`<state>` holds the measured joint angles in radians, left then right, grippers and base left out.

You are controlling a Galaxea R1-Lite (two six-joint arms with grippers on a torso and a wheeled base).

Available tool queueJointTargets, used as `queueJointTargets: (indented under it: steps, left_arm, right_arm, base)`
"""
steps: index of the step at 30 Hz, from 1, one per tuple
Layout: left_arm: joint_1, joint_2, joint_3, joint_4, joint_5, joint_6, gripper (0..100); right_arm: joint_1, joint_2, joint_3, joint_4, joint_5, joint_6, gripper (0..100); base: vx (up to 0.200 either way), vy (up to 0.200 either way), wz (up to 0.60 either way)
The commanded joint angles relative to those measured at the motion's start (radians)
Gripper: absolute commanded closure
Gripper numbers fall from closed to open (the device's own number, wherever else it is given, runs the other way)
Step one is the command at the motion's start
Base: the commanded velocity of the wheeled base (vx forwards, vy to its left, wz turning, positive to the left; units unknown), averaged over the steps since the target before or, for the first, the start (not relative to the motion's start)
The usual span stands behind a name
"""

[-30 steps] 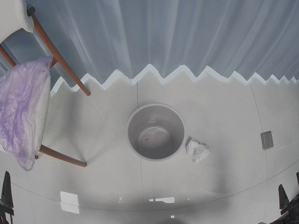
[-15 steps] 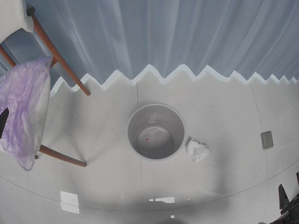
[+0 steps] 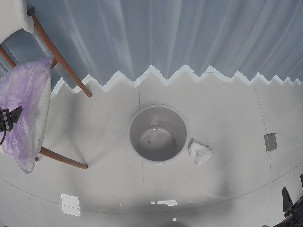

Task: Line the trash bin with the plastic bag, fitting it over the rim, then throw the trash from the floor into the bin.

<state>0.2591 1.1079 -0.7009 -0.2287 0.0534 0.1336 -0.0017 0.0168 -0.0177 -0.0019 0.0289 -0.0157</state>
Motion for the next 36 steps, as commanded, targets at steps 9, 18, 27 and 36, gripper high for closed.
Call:
queueJointTargets:
  steps: [9, 18, 27, 36]
  left_arm:
    - [0.0, 0.214, -0.003, -0.13, -0.064, 0.006, 0]
    - [-0.017, 0.251, 0.003, -0.144, -0.067, 0.018, 0]
    - [-0.018, 0.247, 0.001, -0.146, -0.067, 0.018, 100]
    - [-0.041, 0.216, 0.021, -0.202, -0.127, 0.009, 100]
  right_arm:
    - [0.0, -0.017, 0.018, 0.0, 0.0, -0.001, 0]
    - [0.0, -0.017, 0.018, -0.001, 0.0, -0.001, 0]
    - [0.0, -0.017, 0.018, -0.001, 0.0, -0.001, 0]
    - [0.0, -0.017, 0.018, -0.001, 0.0, 0.0, 0]
  base:
    - [0.0, 0.0, 0.0]
    - [0.0, 0.0, 0.0]
    - [0.0, 0.0, 0.0]
    - [0.0, 0.0, 0.0]
